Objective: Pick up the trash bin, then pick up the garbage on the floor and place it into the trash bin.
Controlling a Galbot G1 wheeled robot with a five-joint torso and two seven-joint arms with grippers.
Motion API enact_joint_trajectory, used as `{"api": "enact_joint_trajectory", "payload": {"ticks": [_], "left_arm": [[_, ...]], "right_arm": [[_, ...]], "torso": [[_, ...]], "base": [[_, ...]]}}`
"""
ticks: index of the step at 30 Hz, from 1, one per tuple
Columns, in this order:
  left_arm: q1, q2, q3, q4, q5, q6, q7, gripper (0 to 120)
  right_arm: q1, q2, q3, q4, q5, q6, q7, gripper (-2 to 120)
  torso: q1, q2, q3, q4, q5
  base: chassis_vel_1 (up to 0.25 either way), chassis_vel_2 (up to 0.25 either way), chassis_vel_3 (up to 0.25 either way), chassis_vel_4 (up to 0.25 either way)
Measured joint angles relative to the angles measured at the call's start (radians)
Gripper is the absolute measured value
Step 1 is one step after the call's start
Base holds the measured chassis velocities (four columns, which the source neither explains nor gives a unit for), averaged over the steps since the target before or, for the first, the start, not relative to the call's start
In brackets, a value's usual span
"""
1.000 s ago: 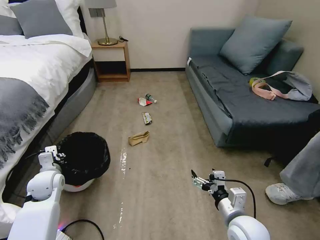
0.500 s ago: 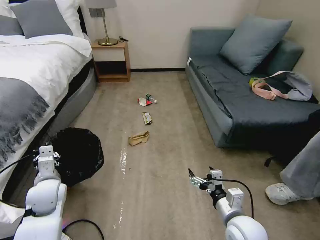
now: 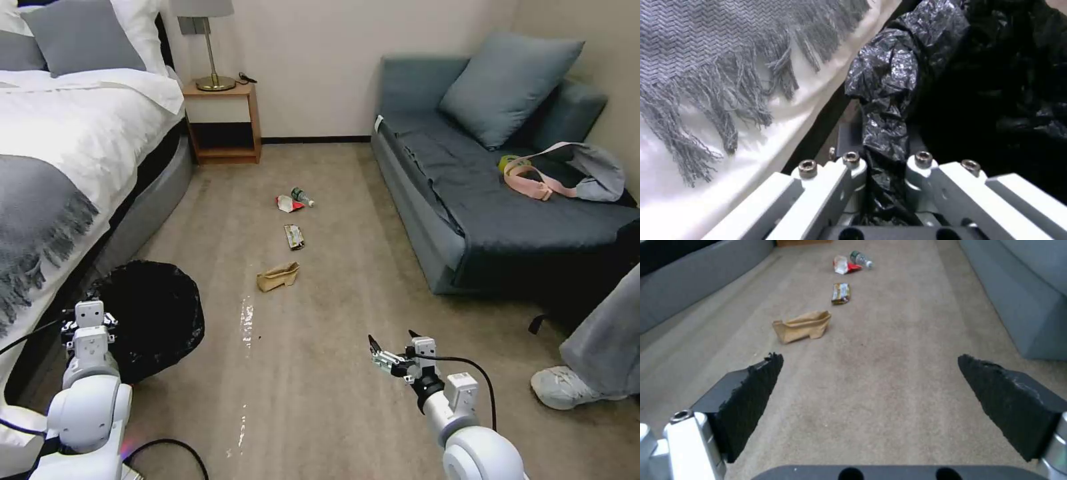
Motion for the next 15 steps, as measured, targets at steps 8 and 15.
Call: {"api": "enact_joint_trajectory", "payload": {"ticks": [8, 15], "left_arm": [[0.002, -0.005, 0.005, -0.002, -0.002, -0.022, 0.001, 5], [0.010, -0.006, 0.007, -0.001, -0.003, -0.040, 0.002, 5]], "right_arm": [[0.002, 0.000, -0.001, -0.014, 0.000, 0.018, -0.007, 100], [-0.006, 0.004, -0.004, -0.020, -0.005, 0.025, -0.007, 100]], "torso": [[0.000, 0.000, 0.000, 0.0000, 0.0000], [0.000, 0.000, 0.000, -0.0002, -0.0001]], "base": [[-0.014, 0.016, 0.011, -0.016], [-0.142, 0.128, 0.139, -0.132]]}}
